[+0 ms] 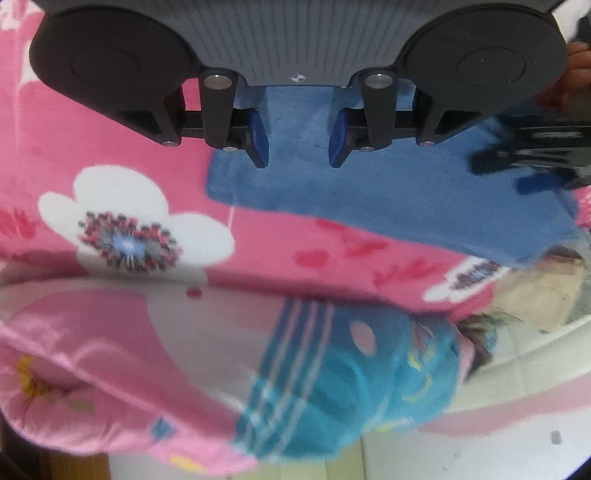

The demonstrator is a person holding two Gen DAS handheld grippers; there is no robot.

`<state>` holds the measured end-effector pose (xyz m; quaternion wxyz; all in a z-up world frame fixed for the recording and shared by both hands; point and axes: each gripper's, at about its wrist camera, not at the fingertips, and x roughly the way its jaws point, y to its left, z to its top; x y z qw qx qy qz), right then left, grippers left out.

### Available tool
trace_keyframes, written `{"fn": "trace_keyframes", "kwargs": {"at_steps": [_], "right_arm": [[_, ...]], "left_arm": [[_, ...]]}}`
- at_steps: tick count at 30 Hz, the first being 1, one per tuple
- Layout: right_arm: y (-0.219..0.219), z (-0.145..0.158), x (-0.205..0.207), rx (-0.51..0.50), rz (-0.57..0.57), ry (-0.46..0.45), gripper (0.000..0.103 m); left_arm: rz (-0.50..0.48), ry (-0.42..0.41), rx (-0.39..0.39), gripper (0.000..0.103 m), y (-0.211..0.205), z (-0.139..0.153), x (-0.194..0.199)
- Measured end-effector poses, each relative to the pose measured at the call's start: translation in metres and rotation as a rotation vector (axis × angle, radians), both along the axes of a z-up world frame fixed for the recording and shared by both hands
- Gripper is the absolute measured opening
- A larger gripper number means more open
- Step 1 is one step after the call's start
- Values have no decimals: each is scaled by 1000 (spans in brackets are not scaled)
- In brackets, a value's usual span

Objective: Fold clothes
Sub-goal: 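Slide the right gripper along the folded jeans edge to smooth it, then roll the right gripper and grasp the end of the jeans leg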

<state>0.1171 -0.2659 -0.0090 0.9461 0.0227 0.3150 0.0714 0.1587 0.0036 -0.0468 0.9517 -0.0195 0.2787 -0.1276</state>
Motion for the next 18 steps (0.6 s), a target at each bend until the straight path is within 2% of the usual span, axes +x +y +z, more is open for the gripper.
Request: {"fn": "trace_keyframes", "kwargs": {"at_steps": [5, 8, 11, 15, 18], "right_arm": [[-2, -21, -19, 0, 8, 71, 38], [1, -8, -30, -5, 9, 35, 38], [9, 3, -46, -38, 57, -12, 38], [19, -22, -56, -111, 89, 25, 39], [18, -11, -58, -111, 74, 5, 39]], "left_arm": [[-2, -1, -2, 103, 0, 0, 0], [-3, -2, -17, 103, 2, 0, 0], [-3, -2, -18, 103, 1, 1, 0], [-4, -4, -13, 103, 1, 1, -1], [-6, -4, -27, 103, 4, 1, -1]]}}
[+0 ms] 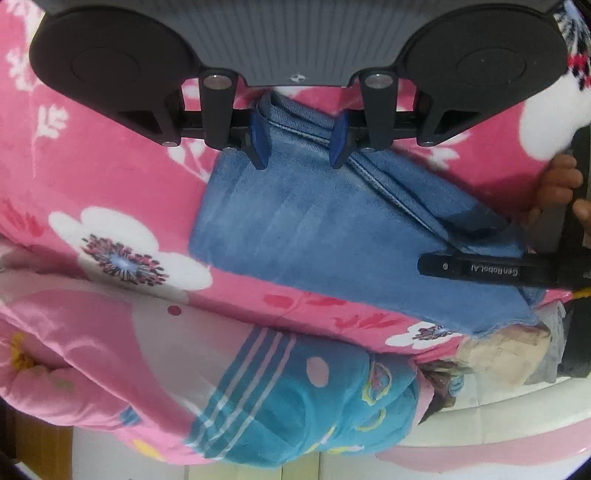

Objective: Fold clothes
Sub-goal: 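Roll the right gripper and grasp the end of the jeans leg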

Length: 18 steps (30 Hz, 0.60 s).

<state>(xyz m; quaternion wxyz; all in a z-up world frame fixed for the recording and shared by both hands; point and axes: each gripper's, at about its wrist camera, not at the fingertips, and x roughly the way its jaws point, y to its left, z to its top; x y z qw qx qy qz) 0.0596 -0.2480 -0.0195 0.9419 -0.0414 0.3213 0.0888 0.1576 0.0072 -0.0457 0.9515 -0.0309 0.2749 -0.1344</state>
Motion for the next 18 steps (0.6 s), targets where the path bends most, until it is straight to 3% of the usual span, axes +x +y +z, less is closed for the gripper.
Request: {"fn": "trace_keyframes", "kwargs": {"at_steps": [2, 5, 10, 12, 18], "right_arm": [[-11, 11, 3, 49, -33, -8, 42], [-49, 21, 14, 209, -150, 0, 42], [-127, -13, 47, 673, -352, 249, 43], [-143, -30, 51, 811, -375, 292, 43], [-157, -51, 78, 977, -314, 388, 42]], "left_arm": [[0, 0, -2, 103, 0, 0, 0], [1, 0, 6, 103, -2, 0, 0], [1, 1, 0, 103, -1, 1, 0], [1, 1, 2, 103, -1, 1, 0], [3, 1, 7, 103, -2, 1, 0]]}}
